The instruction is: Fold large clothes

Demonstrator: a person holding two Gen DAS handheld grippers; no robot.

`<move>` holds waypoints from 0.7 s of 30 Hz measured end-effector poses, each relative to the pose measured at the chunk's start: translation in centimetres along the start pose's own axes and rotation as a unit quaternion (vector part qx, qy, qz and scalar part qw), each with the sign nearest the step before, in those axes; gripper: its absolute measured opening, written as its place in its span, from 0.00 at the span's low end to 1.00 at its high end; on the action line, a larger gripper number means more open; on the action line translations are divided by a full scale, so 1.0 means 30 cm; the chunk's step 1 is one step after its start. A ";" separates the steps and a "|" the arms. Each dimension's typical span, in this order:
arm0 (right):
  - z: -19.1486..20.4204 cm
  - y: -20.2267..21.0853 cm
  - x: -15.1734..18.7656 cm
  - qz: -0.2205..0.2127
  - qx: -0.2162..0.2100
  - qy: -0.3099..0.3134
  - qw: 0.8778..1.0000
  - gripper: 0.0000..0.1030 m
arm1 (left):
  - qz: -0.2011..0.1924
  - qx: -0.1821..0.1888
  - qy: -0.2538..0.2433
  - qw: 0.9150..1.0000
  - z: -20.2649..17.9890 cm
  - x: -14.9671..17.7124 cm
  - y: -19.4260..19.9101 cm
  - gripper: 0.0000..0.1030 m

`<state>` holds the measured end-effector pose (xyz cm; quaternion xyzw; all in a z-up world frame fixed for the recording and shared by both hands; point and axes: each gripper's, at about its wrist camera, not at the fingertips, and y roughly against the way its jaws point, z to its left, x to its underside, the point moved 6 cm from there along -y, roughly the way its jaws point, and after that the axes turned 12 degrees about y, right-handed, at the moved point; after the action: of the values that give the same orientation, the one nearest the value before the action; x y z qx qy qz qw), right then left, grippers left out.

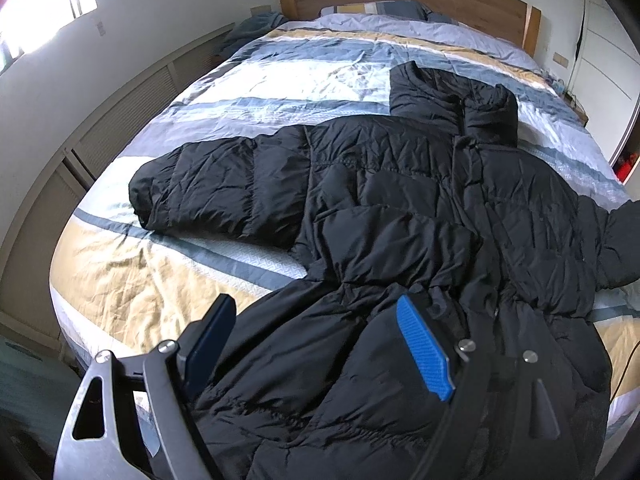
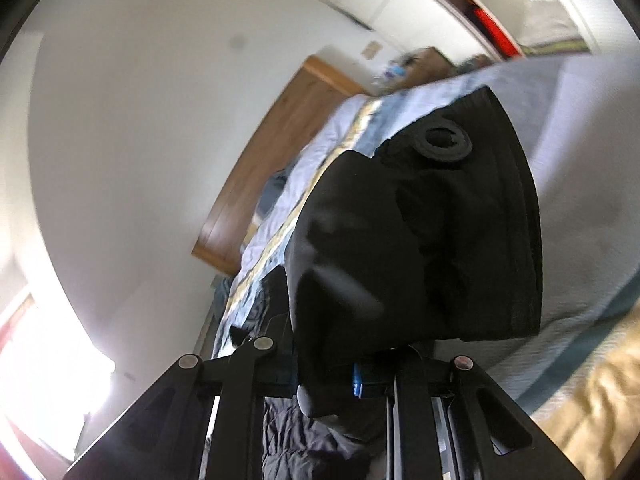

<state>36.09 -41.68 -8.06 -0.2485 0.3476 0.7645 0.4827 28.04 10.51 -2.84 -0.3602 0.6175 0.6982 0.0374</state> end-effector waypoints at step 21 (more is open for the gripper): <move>0.495 -0.044 0.391 0.149 -0.106 0.217 0.959 0.17 | -0.007 0.006 0.046 0.999 0.207 0.046 0.063 0.80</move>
<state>31.82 -23.22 -7.41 -0.4040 0.3939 0.7879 0.2466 23.24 15.05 -2.15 -0.3958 0.6201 0.6772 0.0156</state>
